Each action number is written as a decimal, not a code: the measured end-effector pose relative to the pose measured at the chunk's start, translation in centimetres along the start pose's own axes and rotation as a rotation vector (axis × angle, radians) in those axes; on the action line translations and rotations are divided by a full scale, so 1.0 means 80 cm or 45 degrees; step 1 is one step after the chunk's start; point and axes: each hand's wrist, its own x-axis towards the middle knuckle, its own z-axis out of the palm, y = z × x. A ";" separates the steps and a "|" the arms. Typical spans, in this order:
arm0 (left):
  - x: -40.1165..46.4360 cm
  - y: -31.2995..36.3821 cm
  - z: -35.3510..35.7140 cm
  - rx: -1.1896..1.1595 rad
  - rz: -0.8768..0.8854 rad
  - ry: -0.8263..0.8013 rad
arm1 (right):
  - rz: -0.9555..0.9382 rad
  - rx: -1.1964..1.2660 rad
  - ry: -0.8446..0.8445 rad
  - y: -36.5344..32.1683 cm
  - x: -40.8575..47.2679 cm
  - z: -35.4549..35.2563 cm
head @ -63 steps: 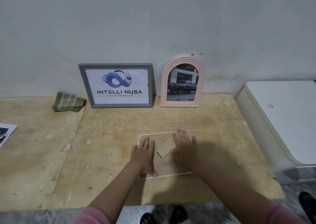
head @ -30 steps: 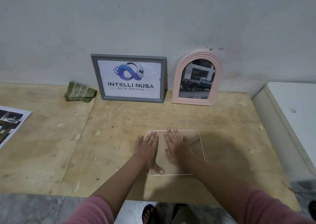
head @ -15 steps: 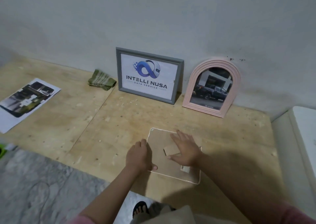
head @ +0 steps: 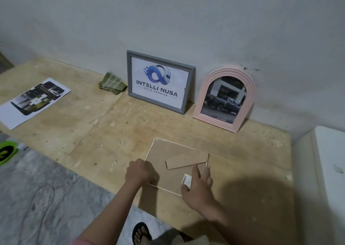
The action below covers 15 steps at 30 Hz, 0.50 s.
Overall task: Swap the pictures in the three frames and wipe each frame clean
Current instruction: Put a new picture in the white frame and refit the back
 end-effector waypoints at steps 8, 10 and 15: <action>0.013 -0.020 -0.002 -0.462 0.032 0.085 | 0.144 0.140 0.084 -0.015 0.001 0.001; 0.014 -0.022 -0.012 -0.694 0.053 0.052 | 0.130 0.192 0.101 -0.017 -0.002 -0.004; 0.001 0.004 -0.040 -0.933 0.141 -0.051 | -0.191 -0.071 0.327 -0.024 -0.019 -0.011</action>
